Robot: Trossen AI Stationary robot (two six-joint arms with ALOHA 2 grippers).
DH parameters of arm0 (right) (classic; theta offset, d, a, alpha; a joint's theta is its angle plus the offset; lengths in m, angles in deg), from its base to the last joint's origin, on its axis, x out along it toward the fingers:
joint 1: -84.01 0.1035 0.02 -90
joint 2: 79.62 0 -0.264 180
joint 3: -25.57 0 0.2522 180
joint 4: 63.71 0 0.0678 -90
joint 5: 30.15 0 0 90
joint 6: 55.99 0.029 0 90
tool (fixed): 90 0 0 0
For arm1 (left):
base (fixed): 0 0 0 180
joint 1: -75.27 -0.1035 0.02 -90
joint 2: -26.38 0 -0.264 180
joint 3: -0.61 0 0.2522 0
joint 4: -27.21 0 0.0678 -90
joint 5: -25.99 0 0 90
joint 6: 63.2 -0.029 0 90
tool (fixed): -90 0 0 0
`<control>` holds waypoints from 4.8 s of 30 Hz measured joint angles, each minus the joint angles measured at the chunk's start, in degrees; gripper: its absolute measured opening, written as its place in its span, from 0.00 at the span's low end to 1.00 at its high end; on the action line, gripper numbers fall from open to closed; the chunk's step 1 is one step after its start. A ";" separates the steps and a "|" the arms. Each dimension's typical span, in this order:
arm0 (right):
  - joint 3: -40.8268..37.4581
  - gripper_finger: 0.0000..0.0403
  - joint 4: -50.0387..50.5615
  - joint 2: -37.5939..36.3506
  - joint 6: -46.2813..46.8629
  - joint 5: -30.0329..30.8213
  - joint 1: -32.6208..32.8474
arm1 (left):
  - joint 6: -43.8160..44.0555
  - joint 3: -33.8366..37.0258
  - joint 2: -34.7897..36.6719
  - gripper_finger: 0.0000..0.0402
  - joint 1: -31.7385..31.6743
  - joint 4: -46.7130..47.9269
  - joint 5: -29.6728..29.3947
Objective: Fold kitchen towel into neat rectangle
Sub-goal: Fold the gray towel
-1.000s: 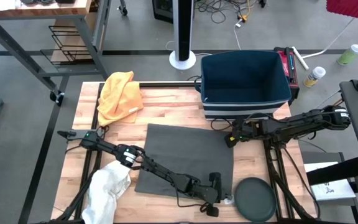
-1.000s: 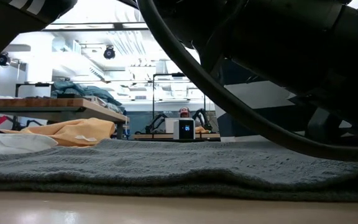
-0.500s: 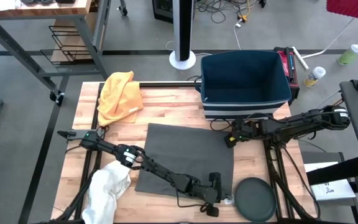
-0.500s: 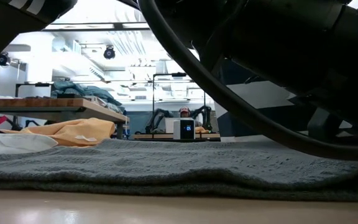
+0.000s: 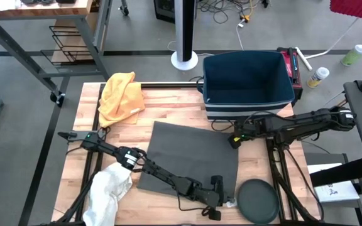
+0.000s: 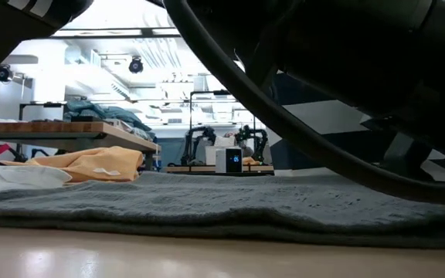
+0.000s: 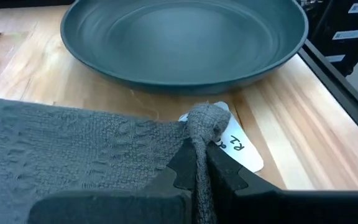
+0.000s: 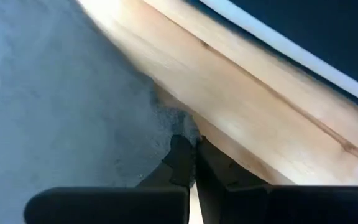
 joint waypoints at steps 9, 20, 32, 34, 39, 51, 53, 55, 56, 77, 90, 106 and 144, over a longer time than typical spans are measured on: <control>2.58 0.01 0.25 -0.05 -0.51 -0.91 0.67 | -3.98 -0.71 8.28 0.01 2.53 15.93 -9.15; 6.87 0.01 0.55 -0.32 0.39 -1.04 5.35 | -5.37 -0.44 10.31 0.01 4.31 16.15 -13.74; 11.46 0.01 18.02 -1.18 12.25 5.37 16.28 | -5.25 4.63 10.16 0.01 4.18 -4.06 -12.47; 12.66 0.01 21.27 -1.69 15.11 7.41 18.14 | -5.07 4.11 10.16 0.01 4.00 -4.61 -12.07; 15.83 0.01 26.82 -2.84 19.58 8.67 21.58 | -5.69 2.06 10.14 0.01 3.66 -6.57 -10.41; 21.22 0.01 33.35 -2.80 24.07 13.24 27.63 | -8.92 1.48 11.28 0.01 5.19 -4.05 -12.51; 21.20 0.01 30.08 -2.21 22.58 15.19 27.71 | -9.76 1.70 13.14 0.01 6.18 -0.30 -15.33; 20.75 0.01 25.18 -1.74 20.08 16.67 27.65 | -10.20 1.72 14.79 0.01 7.16 2.89 -19.05; 20.61 0.01 22.61 -1.42 18.70 17.42 27.64 | -10.19 2.00 15.45 0.01 7.60 4.06 -20.24; 24.41 0.01 23.02 2.27 18.04 22.55 26.48 | 3.41 32.44 17.80 0.01 5.69 -49.13 -21.69; 24.71 0.01 -1.09 12.89 1.90 26.27 19.37 | 0.25 48.38 28.17 0.01 8.71 -50.37 -32.97; 34.88 0.01 -27.85 34.08 -17.80 20.42 9.98 | 15.28 61.53 39.49 0.01 16.81 -31.74 -40.35; 42.55 0.01 -28.68 50.09 -19.16 12.00 6.70 | 47.71 61.75 43.08 0.02 20.86 4.92 -40.62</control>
